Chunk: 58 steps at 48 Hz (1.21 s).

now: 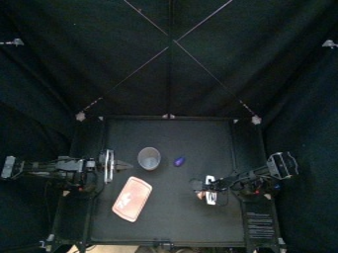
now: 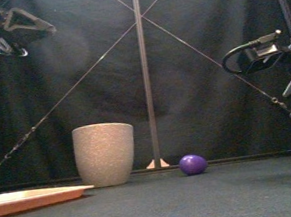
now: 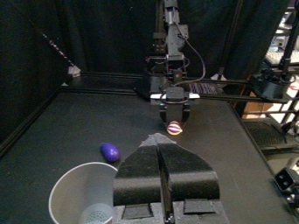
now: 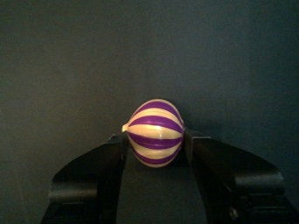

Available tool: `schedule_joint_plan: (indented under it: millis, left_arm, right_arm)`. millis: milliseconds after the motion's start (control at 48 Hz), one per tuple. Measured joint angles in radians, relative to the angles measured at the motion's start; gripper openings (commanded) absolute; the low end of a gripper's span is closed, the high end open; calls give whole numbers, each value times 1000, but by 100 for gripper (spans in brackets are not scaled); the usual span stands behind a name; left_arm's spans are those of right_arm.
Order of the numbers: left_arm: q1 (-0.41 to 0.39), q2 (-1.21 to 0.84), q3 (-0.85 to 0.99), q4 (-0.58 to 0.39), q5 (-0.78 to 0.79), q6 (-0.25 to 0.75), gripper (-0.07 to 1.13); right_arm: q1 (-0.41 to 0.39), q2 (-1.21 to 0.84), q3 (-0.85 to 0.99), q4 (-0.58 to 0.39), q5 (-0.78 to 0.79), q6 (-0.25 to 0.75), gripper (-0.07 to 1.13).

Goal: Pick the onion then place it in the grey bowl
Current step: Place onion in the grey bowl

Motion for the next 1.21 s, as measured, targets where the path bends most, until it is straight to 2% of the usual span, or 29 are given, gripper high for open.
schedule_joint_plan:
  millis: [333, 479, 604, 792, 1000, 1208]
  left_arm:
    - [0, 0, 15, 0, 0, 0, 2]
    - [0, -2, 15, 0, 0, 0, 2]
    - [3, 0, 15, 0, 0, 0, 2]
    - [9, 0, 21, 0, -2, 0, 2]
    - [26, 0, 41, 0, -5, 0, 2]
    - [34, 0, 48, 0, -6, 0, 2]
  right_arm:
    - [-2, -12, -97, -20, -2, -3, 70]
    - [-43, -29, -213, -110, -28, -17, 70]
    - [-114, -31, -296, -212, -95, -12, 71]
    - [-276, 8, -391, -333, -290, -6, 71]
    - [-413, 123, -456, -308, -523, -3, 71]
    - [-436, 245, -518, -279, -624, -5, 71]
